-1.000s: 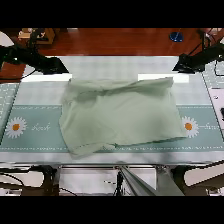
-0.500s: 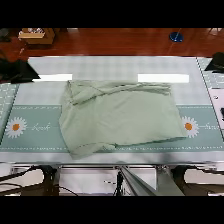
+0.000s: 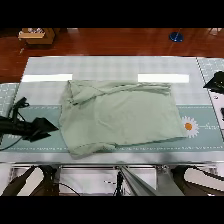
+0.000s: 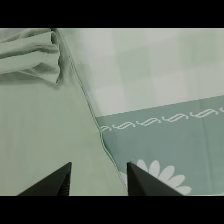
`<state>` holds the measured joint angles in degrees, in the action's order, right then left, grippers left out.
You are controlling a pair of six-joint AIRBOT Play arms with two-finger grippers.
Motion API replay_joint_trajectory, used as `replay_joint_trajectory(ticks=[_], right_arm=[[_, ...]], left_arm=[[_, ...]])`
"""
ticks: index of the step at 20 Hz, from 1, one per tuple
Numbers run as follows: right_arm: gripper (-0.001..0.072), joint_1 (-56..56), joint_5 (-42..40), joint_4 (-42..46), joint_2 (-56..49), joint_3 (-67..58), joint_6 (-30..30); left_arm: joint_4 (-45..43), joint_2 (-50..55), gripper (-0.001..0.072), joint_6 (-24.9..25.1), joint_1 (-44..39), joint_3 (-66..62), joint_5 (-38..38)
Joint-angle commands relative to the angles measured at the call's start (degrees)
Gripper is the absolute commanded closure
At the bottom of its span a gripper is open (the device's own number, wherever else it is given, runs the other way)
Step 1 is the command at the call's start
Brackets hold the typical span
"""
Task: Fold the shirts.
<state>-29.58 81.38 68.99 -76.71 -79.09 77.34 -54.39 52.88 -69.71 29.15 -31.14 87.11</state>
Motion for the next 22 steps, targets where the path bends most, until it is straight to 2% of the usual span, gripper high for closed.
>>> replay_joint_trajectory(ticks=[1,6,15,18,22], right_arm=[[0.0271,-0.31,-1.31,-2.08,1.81,2.32,-0.55],[0.0271,-0.31,-0.81,-2.08,2.75,2.43,-0.52],[0.0272,-0.31,0.00,-1.01,4.20,2.43,-0.55],[0.0272,-0.31,-0.07,-0.92,4.20,2.43,-0.66],[0.0272,-0.31,0.33,-0.92,4.20,2.43,-0.98]], left_arm=[[0.68,-2.14,-0.0007,-0.96,0.17,8.59,-1.27],[0.35,-1.81,-0.0007,-1.97,-4.31,8.72,-4.17],[-5.42,6.25,-0.0007,-9.35,-18.95,8.76,-7.89],[-1.88,9.51,-0.0007,-9.55,-20.48,8.74,-11.17],[5.90,13.03,-0.0006,-8.79,-23.54,8.72,-19.78]])
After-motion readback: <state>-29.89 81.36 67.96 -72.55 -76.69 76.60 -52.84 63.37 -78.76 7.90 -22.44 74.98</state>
